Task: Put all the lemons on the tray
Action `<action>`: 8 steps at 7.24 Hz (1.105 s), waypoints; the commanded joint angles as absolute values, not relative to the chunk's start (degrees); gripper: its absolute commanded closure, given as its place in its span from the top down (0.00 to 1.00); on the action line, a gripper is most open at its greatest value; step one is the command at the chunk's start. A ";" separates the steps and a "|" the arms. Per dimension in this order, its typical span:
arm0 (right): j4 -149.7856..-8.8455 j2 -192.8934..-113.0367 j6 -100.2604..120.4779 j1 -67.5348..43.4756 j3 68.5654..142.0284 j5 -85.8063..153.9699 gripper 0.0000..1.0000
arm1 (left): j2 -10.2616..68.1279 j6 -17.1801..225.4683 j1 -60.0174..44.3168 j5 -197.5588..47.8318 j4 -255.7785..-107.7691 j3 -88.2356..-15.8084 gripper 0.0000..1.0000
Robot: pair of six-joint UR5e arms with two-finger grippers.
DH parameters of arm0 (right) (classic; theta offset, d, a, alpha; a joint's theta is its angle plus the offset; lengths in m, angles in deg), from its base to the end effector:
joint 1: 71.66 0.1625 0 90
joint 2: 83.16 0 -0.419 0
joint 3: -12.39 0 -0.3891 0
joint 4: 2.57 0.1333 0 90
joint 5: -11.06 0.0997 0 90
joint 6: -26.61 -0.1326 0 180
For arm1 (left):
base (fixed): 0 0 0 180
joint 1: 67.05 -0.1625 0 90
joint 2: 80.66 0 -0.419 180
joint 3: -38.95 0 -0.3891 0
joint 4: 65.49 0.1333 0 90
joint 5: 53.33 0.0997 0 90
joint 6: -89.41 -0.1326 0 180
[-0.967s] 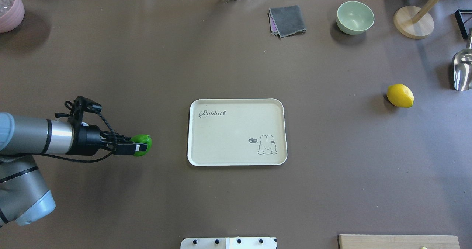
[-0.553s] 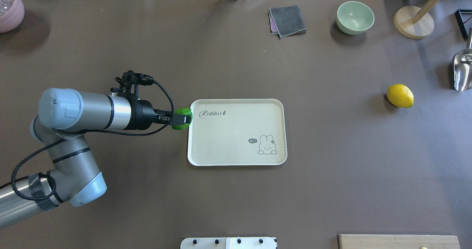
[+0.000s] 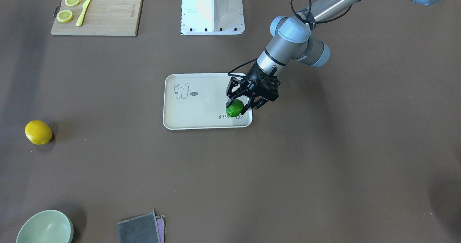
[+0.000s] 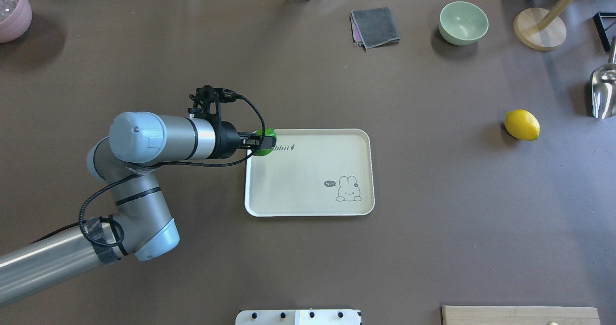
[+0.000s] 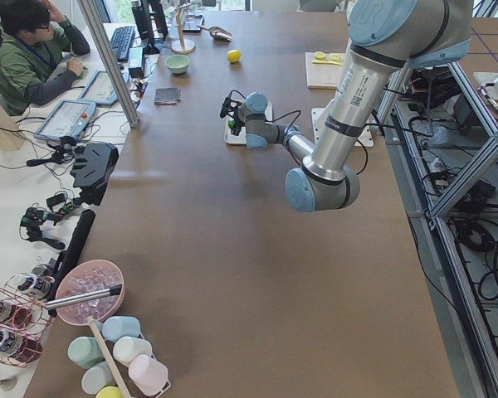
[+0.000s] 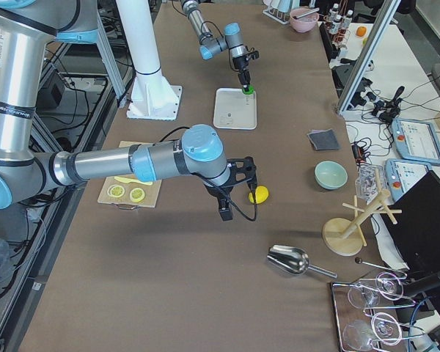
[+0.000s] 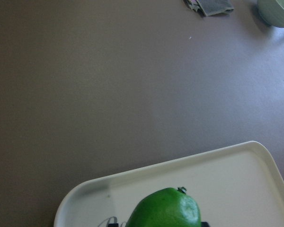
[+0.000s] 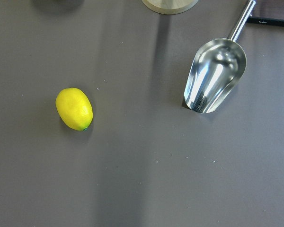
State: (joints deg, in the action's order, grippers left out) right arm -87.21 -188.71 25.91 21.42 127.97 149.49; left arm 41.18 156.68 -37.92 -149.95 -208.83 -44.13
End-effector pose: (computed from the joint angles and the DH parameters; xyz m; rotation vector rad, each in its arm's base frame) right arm 0.0550 -0.3879 0.5568 0.2697 -0.8342 -0.0518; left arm 0.5742 -0.4551 0.2837 0.5092 1.2689 -0.0148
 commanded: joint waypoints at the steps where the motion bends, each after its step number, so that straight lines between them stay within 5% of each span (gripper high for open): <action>1: -87.21 -188.71 25.99 21.42 127.97 149.49 1.00 | 41.51 157.00 -39.53 -148.69 -209.80 -43.67 0.98; 4: -87.12 -188.37 25.99 21.42 127.97 149.49 1.00 | 39.41 156.48 -35.70 -153.22 -206.84 -49.97 0.99; 8: -84.39 -188.54 25.56 21.42 127.97 149.66 1.00 | 30.19 133.45 -12.17 -175.92 -182.65 -62.79 0.99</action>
State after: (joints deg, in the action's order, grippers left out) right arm -84.49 -188.40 25.89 21.41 127.97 149.64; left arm 33.03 143.19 -18.44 -172.23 -191.92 -58.45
